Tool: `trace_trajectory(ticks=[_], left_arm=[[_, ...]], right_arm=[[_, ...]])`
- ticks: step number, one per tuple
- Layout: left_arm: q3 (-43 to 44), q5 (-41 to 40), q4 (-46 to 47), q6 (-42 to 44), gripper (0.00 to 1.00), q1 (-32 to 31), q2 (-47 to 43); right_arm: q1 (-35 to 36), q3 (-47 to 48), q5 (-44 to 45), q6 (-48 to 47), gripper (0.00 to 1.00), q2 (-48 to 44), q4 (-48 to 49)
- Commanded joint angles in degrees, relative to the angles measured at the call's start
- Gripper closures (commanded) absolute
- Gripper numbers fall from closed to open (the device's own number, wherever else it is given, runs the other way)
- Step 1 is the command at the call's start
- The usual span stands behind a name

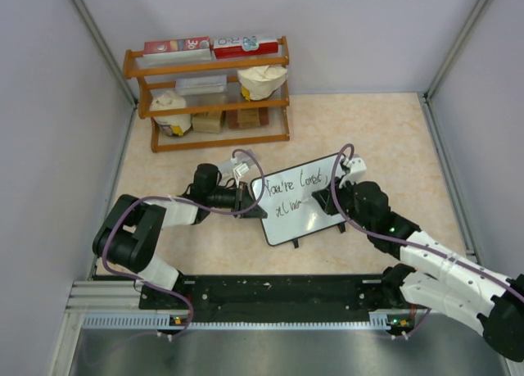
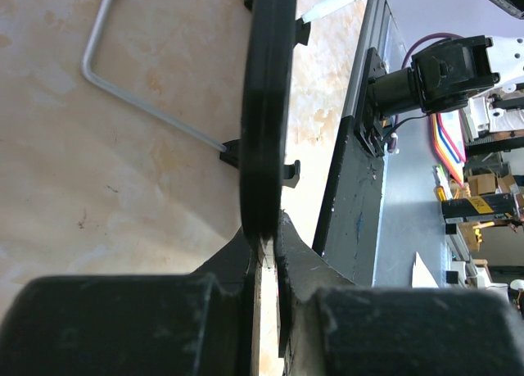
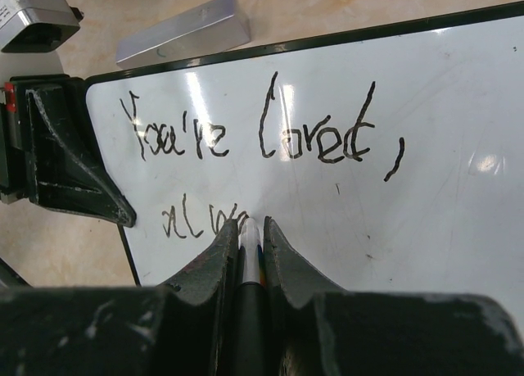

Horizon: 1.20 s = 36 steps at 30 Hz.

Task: Write a sentence on the whiteboard
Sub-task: Write a sentence at the center of the board.

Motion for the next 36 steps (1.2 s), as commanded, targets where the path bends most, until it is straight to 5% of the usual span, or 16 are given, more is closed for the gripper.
trace_trajectory(ticks=[1, 36], left_arm=[[-0.46, -0.28, -1.02, 2.28, 1.00, -0.43, -0.50], [-0.46, -0.46, -1.02, 2.37, 1.00, -0.43, -0.50]], right_arm=[[-0.77, -1.11, 0.68, -0.67, 1.00, -1.05, -2.21], [-0.94, 2.75, 4.11, -0.76, 1.00, -5.27, -1.07]])
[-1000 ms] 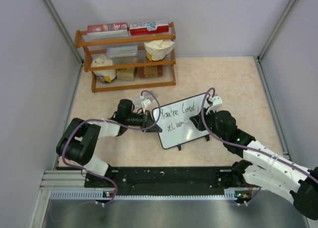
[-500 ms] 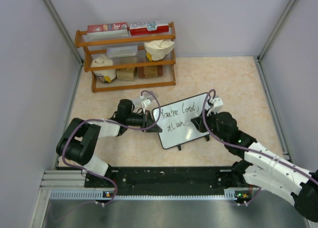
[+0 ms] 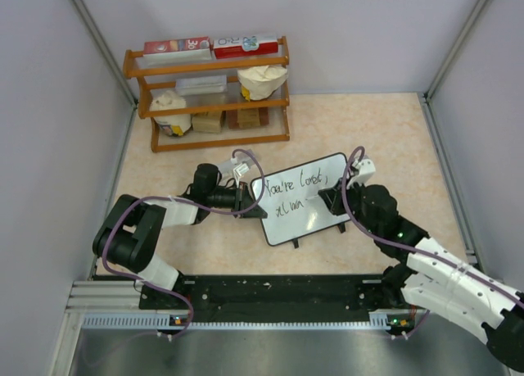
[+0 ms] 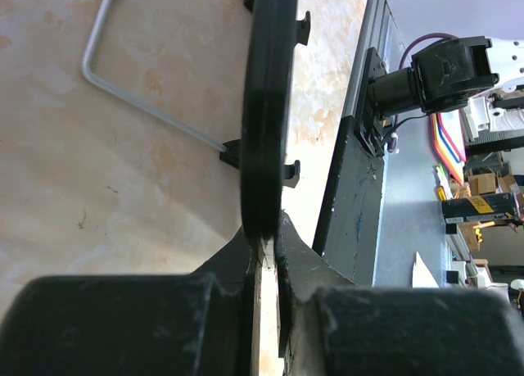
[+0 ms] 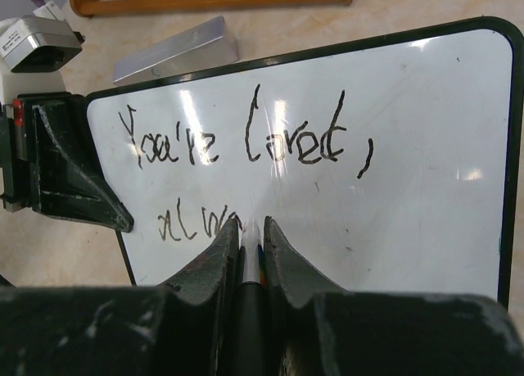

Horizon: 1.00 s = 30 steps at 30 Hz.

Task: Write a sentence on the whiteboard
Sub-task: Write a sentence at the center of the board.

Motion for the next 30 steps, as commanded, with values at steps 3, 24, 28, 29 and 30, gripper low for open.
trace_trajectory(ticks=[3, 24, 28, 29, 30], left_arm=[[-0.55, -0.46, -1.06, 2.34, 1.00, -0.43, -0.59], [-0.46, -0.46, -1.06, 2.34, 1.00, -0.43, -0.42], [-0.46, -0.37, -1.06, 2.34, 1.00, -0.43, -0.33], [-0.46, -0.46, -1.06, 2.34, 1.00, -0.43, -0.42], [-0.46, -0.46, -1.06, 2.34, 1.00, -0.43, -0.33]], right_arm=[[-0.66, 4.20, 1.20, -0.76, 1.00, 3.05, 3.26], [-0.92, 0.51, 0.05, -0.67, 1.00, 3.84, 0.89], [-0.92, -0.46, -0.04, -0.67, 1.00, 2.87, 0.19], [-0.92, -0.81, -0.04, -0.67, 1.00, 2.35, 0.19], [-0.92, -0.90, -0.12, -0.59, 1.00, 2.17, 0.19]])
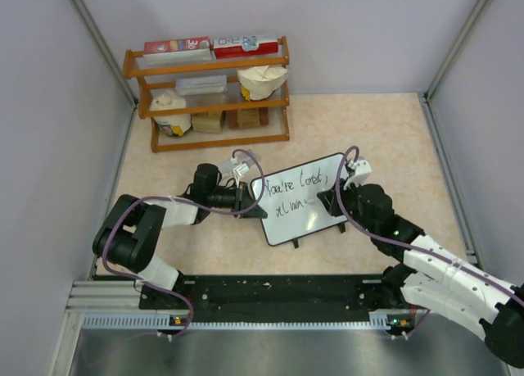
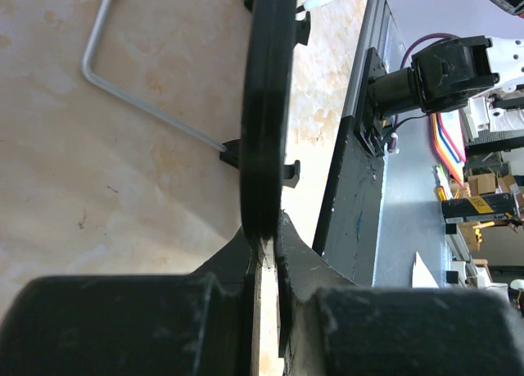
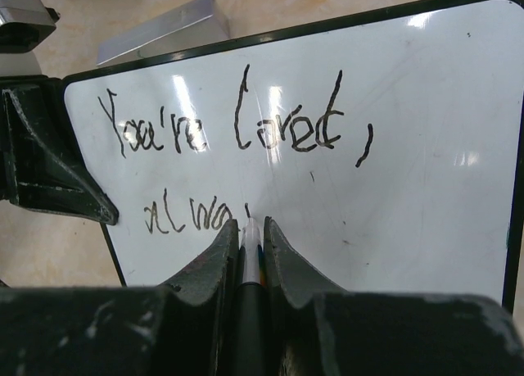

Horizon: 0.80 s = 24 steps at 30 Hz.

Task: Write a sentence on the whiteboard
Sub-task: Write a sentence at the center of the board.

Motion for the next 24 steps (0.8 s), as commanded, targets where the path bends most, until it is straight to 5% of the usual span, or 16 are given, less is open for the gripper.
trace_trajectory(ticks=[1, 24], left_arm=[[-0.46, -0.46, -1.04, 2.37, 1.00, -0.43, -0.42], [-0.46, -0.46, -1.21, 2.37, 1.00, -0.52, -0.59]], right_arm=[[-0.55, -1.12, 0.20, -0.52, 1.00, -1.65, -1.90], [-0.55, 3.63, 2.84, -0.96, 1.00, -2.36, 1.77]])
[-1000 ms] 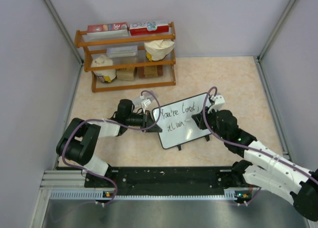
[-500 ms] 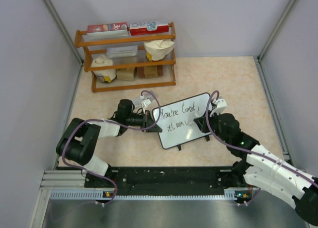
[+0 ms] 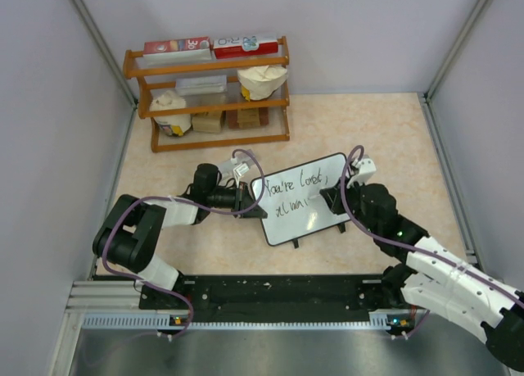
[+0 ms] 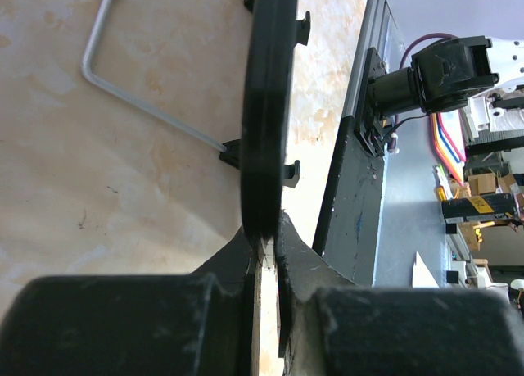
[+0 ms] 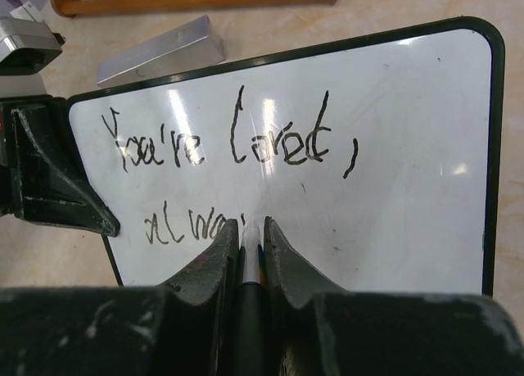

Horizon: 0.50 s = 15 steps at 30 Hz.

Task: Write a sentence on the whiteboard
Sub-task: Write a sentence at the center of the board.

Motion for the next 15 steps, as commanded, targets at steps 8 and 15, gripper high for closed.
trace_trajectory(ticks=[8, 15], left_arm=[[-0.55, -0.37, -1.13, 2.34, 1.00, -0.43, -0.50], [-0.46, -0.46, -1.13, 2.34, 1.00, -0.43, -0.68]], right_arm=[[-0.81, 2.47, 1.51, -0.74, 1.00, 1.49, 4.16], [-0.90, 0.88, 1.33, -0.48, 1.00, 2.29, 4.07]])
